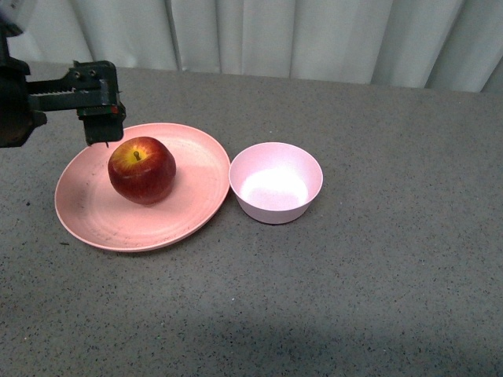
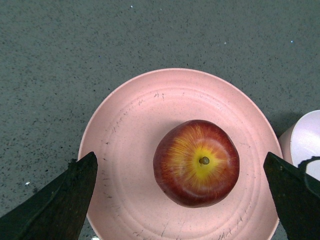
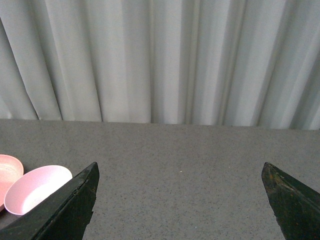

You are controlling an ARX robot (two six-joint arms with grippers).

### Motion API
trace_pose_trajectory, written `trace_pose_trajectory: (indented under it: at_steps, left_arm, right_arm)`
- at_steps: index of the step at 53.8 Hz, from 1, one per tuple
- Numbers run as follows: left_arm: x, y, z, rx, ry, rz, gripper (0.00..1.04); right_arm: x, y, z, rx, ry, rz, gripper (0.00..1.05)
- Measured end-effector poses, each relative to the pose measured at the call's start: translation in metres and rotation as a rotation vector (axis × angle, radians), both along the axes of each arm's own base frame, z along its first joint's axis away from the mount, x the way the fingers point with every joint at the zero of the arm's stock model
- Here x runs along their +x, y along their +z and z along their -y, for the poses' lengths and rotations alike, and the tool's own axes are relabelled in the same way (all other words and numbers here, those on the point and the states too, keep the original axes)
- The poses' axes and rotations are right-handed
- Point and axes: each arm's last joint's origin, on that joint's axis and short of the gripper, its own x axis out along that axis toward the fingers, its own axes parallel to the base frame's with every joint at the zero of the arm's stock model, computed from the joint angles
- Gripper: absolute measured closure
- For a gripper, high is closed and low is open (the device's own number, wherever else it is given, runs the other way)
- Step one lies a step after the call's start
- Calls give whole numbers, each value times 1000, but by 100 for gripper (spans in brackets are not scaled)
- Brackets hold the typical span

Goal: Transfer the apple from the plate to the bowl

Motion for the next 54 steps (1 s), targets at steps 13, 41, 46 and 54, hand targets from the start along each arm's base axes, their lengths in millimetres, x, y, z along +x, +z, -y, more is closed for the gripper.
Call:
trace_pose_trajectory:
  at_steps: [13, 41, 46, 54]
  left_arm:
    - [16, -21, 17, -18, -72, -72, 7]
    - [25, -57, 24, -3, -102, -173, 7]
    - [25, -57, 24, 7, -109, -171, 15]
    - [25, -57, 24, 11, -112, -168, 31]
  right_arm:
    - [0, 0, 0, 0, 0, 0, 9]
    - [0, 0, 0, 0, 0, 0, 9]
    - [0, 0, 0, 0, 0, 0, 9]
    - [0, 0, 0, 0, 0, 0, 9]
